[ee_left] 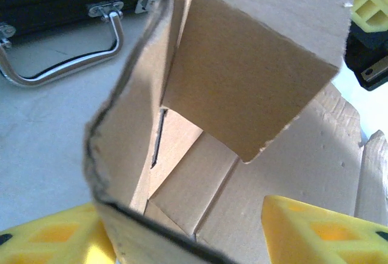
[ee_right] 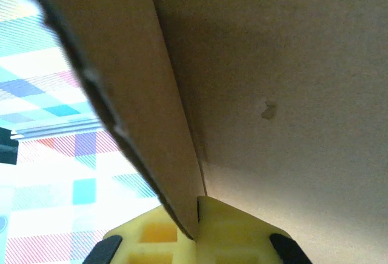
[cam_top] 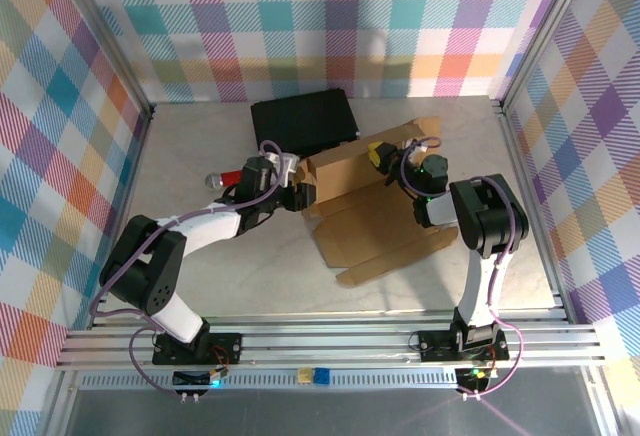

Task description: Fold the paper box

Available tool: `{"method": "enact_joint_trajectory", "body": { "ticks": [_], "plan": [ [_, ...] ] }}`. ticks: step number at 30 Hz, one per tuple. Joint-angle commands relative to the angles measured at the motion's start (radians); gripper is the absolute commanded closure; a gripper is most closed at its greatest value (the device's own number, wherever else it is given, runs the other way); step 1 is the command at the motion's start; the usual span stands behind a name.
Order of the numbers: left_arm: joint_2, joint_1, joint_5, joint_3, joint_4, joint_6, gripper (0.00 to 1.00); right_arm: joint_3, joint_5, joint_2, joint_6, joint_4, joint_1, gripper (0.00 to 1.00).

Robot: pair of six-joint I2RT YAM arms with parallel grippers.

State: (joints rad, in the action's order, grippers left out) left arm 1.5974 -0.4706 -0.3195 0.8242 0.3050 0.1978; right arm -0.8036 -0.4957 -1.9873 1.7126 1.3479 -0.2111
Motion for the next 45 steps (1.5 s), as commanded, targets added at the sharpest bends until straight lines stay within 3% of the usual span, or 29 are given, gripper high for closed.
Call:
{"method": "enact_joint_trajectory", "body": {
  "ticks": [1,14,18,25,36,41,45],
  "plan": [
    [-0.016,-0.025,0.03,-0.015,0.05,0.016,0.41,-0.004,-0.05,-0.011,-0.018,0.059,0.011,1.0],
    [-0.017,-0.097,0.059,0.009,0.072,0.048,0.44,-0.012,-0.045,-0.015,-0.006,0.057,0.021,1.0],
    [-0.029,-0.115,0.075,-0.008,0.075,0.038,0.32,-0.022,-0.044,-0.015,0.0,0.048,0.021,1.0],
    [-0.018,-0.117,-0.004,0.028,0.021,-0.032,0.32,-0.035,-0.049,-0.016,0.003,0.024,0.021,1.0],
    [-0.01,-0.115,-0.07,0.083,-0.136,-0.213,0.21,-0.056,-0.071,-0.019,0.009,-0.009,0.021,1.0],
    [0.01,-0.108,-0.083,0.109,-0.205,-0.272,0.25,-0.059,-0.075,-0.019,0.011,-0.015,0.022,1.0],
    [0.039,-0.093,-0.016,0.13,-0.213,-0.268,0.3,-0.054,-0.075,-0.018,0.012,-0.012,0.022,1.0]
  ]
}}
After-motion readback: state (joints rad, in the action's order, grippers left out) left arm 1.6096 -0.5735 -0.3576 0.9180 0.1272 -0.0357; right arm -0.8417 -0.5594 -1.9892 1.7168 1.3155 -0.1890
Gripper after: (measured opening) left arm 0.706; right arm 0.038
